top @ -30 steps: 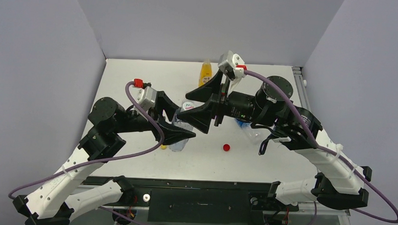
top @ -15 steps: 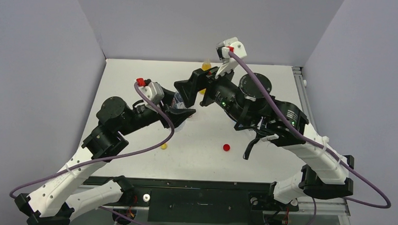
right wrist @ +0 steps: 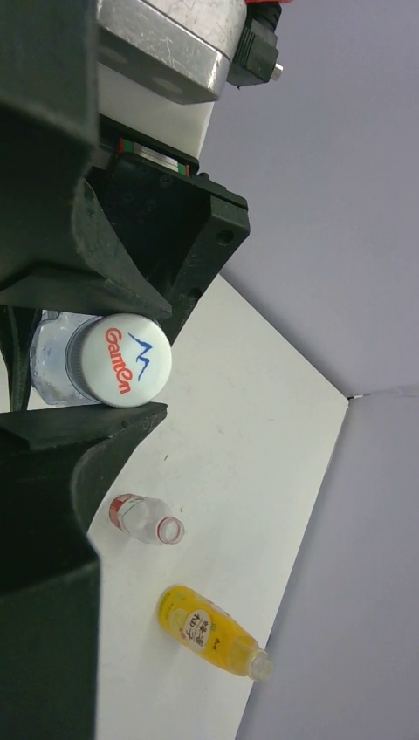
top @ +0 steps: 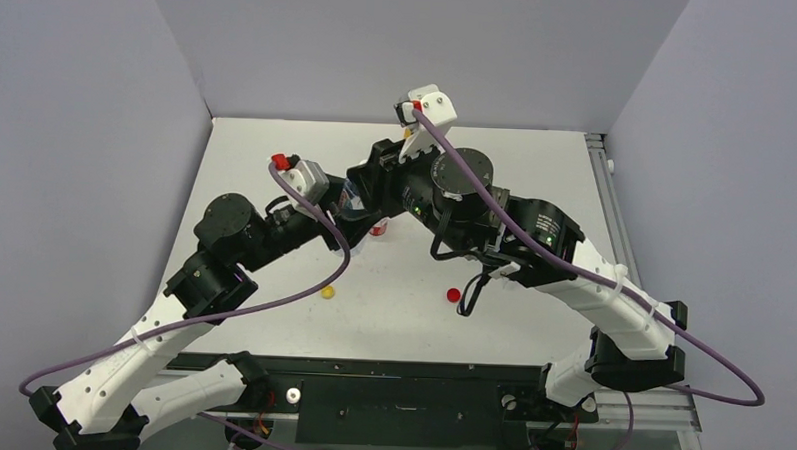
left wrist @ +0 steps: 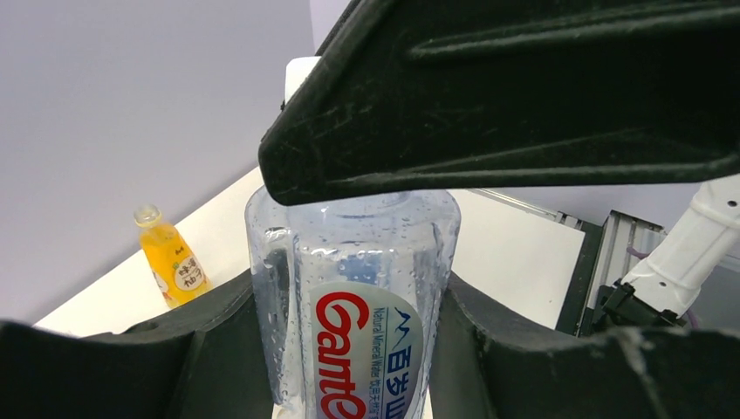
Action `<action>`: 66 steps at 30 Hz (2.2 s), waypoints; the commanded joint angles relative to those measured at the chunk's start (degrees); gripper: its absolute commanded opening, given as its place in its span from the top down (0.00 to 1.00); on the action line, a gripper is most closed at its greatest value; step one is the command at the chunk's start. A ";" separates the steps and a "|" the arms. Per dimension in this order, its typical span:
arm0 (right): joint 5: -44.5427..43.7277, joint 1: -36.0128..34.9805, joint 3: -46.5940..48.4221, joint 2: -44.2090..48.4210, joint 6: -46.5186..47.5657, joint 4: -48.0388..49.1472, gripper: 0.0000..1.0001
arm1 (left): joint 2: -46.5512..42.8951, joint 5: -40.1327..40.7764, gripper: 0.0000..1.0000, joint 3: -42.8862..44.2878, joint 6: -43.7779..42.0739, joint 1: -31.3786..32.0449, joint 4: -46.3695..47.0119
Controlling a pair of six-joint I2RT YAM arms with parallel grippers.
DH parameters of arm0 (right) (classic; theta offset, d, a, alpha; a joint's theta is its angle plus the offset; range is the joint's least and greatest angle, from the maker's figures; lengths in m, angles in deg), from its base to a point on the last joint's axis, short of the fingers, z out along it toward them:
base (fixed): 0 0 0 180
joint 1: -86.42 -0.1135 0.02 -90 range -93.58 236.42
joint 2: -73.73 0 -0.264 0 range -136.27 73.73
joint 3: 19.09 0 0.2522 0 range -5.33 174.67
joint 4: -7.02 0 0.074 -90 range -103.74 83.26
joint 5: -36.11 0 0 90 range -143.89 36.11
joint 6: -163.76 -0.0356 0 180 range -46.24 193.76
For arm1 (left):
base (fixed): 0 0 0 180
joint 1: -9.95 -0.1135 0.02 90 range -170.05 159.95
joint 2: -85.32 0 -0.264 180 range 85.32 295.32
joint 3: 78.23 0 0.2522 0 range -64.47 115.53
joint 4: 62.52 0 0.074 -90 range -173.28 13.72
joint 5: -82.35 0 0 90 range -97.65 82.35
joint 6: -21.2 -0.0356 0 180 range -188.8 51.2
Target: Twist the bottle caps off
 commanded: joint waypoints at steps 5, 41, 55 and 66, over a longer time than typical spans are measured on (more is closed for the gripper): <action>19.11 1.59 -3.52 6.70 5.71 5.57 1.00 | -2.31 -16.45 1.00 -0.38 9.60 -0.08 8.12; 0.58 1.06 3.79 3.13 0.18 -1.36 0.17 | 1.42 -0.20 1.00 2.59 -1.75 0.89 -1.40; 4.36 1.86 2.19 1.75 -2.41 0.91 0.62 | 0.80 0.75 1.00 1.63 -0.93 0.93 -0.01; 16.50 9.48 -8.34 10.51 -6.56 10.32 0.97 | -0.37 -4.08 1.00 0.19 -0.08 0.87 1.03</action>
